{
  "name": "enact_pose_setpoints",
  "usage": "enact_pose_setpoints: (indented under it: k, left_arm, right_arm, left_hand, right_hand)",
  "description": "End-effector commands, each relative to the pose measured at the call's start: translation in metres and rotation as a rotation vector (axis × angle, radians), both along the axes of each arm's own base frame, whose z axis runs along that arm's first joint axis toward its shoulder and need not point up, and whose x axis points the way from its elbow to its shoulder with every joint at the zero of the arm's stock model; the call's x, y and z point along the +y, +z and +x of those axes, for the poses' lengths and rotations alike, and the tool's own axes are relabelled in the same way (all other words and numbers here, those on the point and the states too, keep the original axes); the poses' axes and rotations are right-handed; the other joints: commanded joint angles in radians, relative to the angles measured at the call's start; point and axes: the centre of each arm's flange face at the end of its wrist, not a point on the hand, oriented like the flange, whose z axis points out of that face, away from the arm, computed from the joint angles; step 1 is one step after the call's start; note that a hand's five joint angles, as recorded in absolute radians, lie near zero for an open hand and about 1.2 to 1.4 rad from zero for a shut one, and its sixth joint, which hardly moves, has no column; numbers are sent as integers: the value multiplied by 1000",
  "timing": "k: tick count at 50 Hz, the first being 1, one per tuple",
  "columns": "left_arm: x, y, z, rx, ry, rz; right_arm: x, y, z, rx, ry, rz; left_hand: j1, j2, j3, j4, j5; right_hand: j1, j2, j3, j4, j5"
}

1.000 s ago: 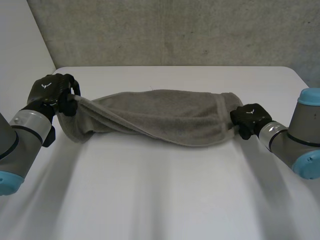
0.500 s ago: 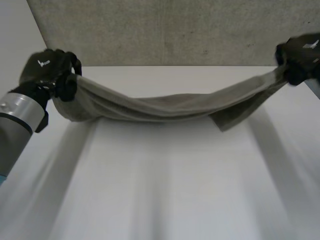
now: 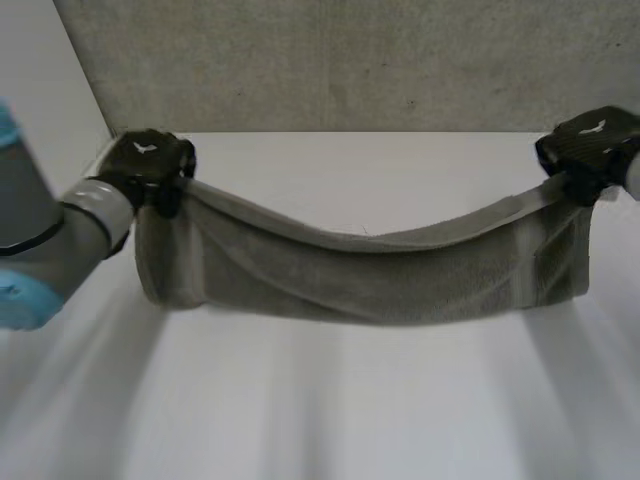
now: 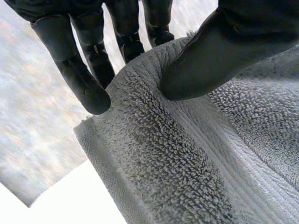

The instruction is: Fold the towel.

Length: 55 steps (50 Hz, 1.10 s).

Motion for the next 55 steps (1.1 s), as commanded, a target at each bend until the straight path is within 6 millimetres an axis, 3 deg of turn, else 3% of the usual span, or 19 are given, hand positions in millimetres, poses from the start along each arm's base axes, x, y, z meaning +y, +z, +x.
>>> enact_pose_setpoints:
  k: [1, 3, 4, 6, 7, 8, 9, 11, 13, 17, 20, 22, 25, 30, 35, 39, 44, 46, 55]
  left_arm:
    - [-44, 14, -23, -59, -26, -106]
    - [-58, 54, -28, 14, -17, -292]
    - [-58, 55, -28, 15, -17, -293]
    - [-61, 100, -31, 162, -12, -488]
    - [-61, 100, -31, 163, -12, -489]
    - [-59, 126, -25, 256, -6, -572]
    - [-59, 127, -25, 257, -6, -573]
    - [-52, 158, -11, 414, -2, -629]
    - [-52, 162, -2, 458, 3, -613]
    - [-57, 150, 11, 463, 19, -542]
    - [-54, 119, 10, 422, 13, -405]
    - [-47, 82, 9, 375, 11, -266]
    - [-43, 62, 10, 344, 16, -204]
    - [-15, -5, 13, 197, 6, -30]
    - [14, -42, 12, 64, -53, 57]
    - [30, -43, 15, 4, -74, 53]
    - [50, -27, 22, -15, -75, 18]
    - [61, -5, 32, -9, -51, -26]
    - [86, 36, 41, 14, -61, -116]
  right_arm:
    - [-37, 9, 27, 6, -29, -156]
    - [-52, 42, 39, -106, -39, -381]
    - [-52, 42, 39, -107, -39, -382]
    - [-56, 78, 39, -280, -68, -617]
    - [-56, 78, 39, -281, -68, -618]
    - [-47, 97, 38, -351, -63, -710]
    - [-47, 97, 38, -352, -63, -711]
    - [-22, 130, 29, -401, -52, -806]
    - [-22, 125, 30, -393, -43, -782]
    - [-20, 109, 31, -361, -23, -673]
    - [-15, 84, 33, -318, 14, -504]
    - [-13, 48, 33, -268, 46, -317]
    - [-9, 31, 32, -234, 61, -243]
    - [10, -33, 28, -86, 92, -61]
    - [27, -68, 23, -11, 105, 46]
    - [34, -73, 15, -5, 90, 76]
    - [47, -42, -6, -14, 29, 24]
    - [54, -19, -23, -17, -19, 3]
    - [70, 19, -36, -62, 17, -1]
  left_hand:
    - [-92, -134, -155, -136, -309]
    - [-92, -134, -155, -136, -309]
    - [-92, -134, -155, -136, -309]
    - [-92, -134, -155, -136, -309]
    - [-92, -134, -155, -136, -309]
    - [-92, -134, -155, -136, -309]
    - [-92, -134, -155, -136, -309]
    - [-92, -134, -155, -136, -309]
    - [-92, -134, -155, -136, -309]
    - [-92, -134, -155, -136, -309]
    - [-92, -134, -155, -136, -309]
    - [-92, -134, -155, -136, -309]
    - [-92, -134, -155, -136, -309]
    - [-92, -134, -155, -136, -309]
    - [-92, -134, -155, -136, -309]
    - [-92, -134, -155, -136, -309]
    - [-92, -134, -155, -136, -309]
    - [-92, -134, -155, -136, -309]
    - [-92, -134, -155, -136, -309]
  right_hand:
    - [60, 84, 90, 54, 65]
    - [60, 84, 90, 54, 65]
    - [60, 84, 90, 54, 65]
    - [60, 84, 90, 54, 65]
    - [60, 84, 90, 54, 65]
    - [60, 84, 90, 54, 65]
    - [60, 84, 90, 54, 65]
    - [60, 84, 90, 54, 65]
    - [60, 84, 90, 54, 65]
    - [60, 84, 90, 54, 65]
    - [60, 84, 90, 54, 65]
    - [60, 84, 90, 54, 65]
    - [60, 84, 90, 54, 65]
    - [60, 84, 90, 54, 65]
    - [60, 84, 90, 54, 65]
    - [60, 84, 90, 54, 65]
    - [60, 84, 90, 54, 65]
    - [60, 84, 90, 54, 65]
    - [60, 84, 90, 54, 65]
